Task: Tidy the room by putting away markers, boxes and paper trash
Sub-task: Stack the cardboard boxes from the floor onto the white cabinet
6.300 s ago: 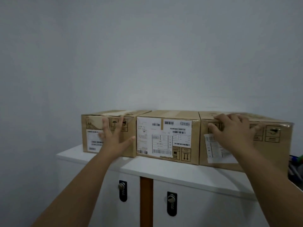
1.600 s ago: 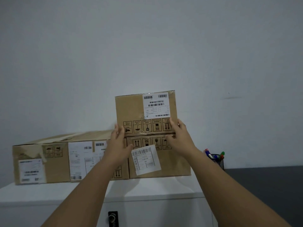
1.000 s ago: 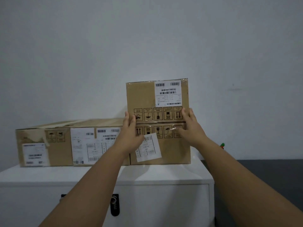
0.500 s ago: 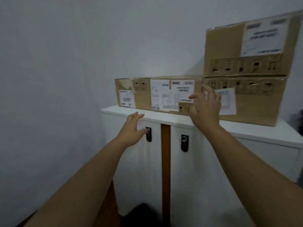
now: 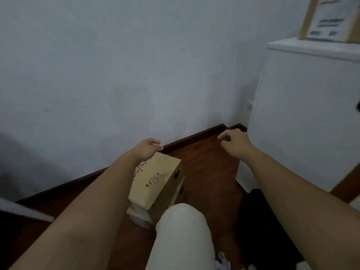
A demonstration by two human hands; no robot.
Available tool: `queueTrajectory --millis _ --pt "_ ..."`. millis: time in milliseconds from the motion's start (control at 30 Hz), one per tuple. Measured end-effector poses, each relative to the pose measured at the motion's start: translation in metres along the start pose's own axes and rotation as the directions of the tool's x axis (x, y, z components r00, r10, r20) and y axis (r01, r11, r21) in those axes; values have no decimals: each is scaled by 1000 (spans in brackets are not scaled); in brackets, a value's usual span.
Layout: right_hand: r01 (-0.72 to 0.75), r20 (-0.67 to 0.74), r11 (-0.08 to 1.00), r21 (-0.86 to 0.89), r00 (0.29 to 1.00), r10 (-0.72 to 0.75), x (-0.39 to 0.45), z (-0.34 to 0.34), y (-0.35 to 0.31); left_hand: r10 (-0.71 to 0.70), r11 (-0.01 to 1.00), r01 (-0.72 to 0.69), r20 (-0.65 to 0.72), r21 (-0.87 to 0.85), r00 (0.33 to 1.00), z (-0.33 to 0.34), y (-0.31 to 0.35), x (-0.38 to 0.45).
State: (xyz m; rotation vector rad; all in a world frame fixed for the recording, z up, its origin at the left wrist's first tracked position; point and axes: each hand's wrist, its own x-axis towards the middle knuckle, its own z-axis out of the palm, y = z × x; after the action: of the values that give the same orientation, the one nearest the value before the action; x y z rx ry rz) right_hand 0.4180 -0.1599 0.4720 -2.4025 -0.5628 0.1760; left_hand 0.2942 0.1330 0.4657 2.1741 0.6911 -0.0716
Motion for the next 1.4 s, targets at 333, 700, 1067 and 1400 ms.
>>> queueTrajectory --millis 333,700,1067,1400 --pt "-245 586 969 7 787 195 29 212 -3 -449 893 445 -122 -60 885 -12 -225 29" --pt "-476 813 880 12 516 268 43 323 18 -544 830 514 -109 -219 832 -4 -345 91" --pt "-775 712 340 533 628 315 24 354 28 -475 802 350 -160 -484 865 103 -312 62" --pt "-534 493 109 838 828 267 18 245 13 -155 684 -64 -230 -727 961 54 -153 69"
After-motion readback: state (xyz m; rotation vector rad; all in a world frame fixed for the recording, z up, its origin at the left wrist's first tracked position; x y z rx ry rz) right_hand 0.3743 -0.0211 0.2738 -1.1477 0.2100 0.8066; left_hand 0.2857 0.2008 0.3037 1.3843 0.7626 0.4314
